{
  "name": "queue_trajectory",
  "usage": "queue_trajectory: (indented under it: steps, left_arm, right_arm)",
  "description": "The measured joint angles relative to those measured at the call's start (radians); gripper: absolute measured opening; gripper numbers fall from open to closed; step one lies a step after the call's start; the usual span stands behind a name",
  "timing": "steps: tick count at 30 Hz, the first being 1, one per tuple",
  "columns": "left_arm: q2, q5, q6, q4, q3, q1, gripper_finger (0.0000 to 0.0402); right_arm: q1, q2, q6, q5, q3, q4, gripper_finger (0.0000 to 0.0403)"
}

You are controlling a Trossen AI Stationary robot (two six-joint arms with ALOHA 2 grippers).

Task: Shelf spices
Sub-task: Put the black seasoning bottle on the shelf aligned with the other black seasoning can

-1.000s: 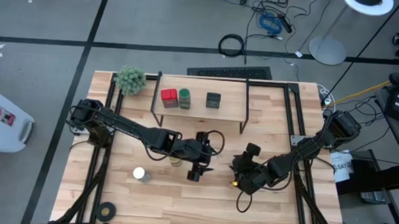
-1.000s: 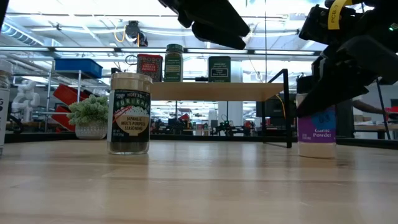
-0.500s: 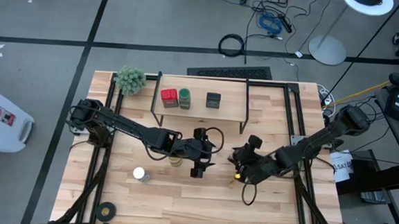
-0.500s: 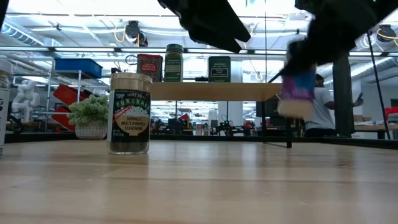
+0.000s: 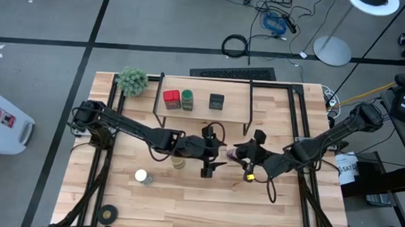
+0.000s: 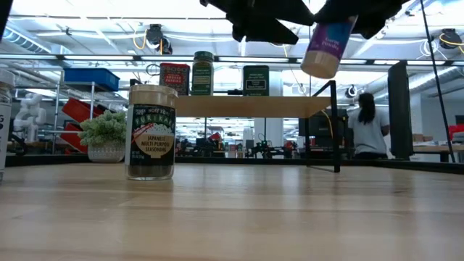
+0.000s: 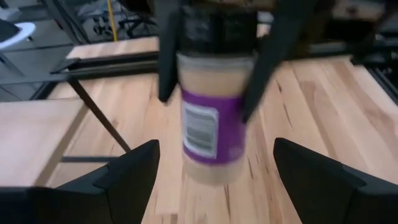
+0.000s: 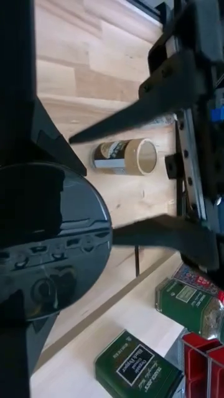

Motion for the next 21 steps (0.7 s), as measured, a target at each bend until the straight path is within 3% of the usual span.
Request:
queue_trajectory:
  steps: [11,21]
  left_arm:
    - [0.031,0.034,0.0,0.068,0.0,0.007,0.0325]
    - [0.101,0.001,0.001,0.178,-0.001,0.027,0.0325]
  right_arm:
    - [0.0,0.001,-0.07,-0.001,0.0,0.056,0.0203]
    - [0.0,0.001,-0.072,0.0,0.0,0.068,0.0203]
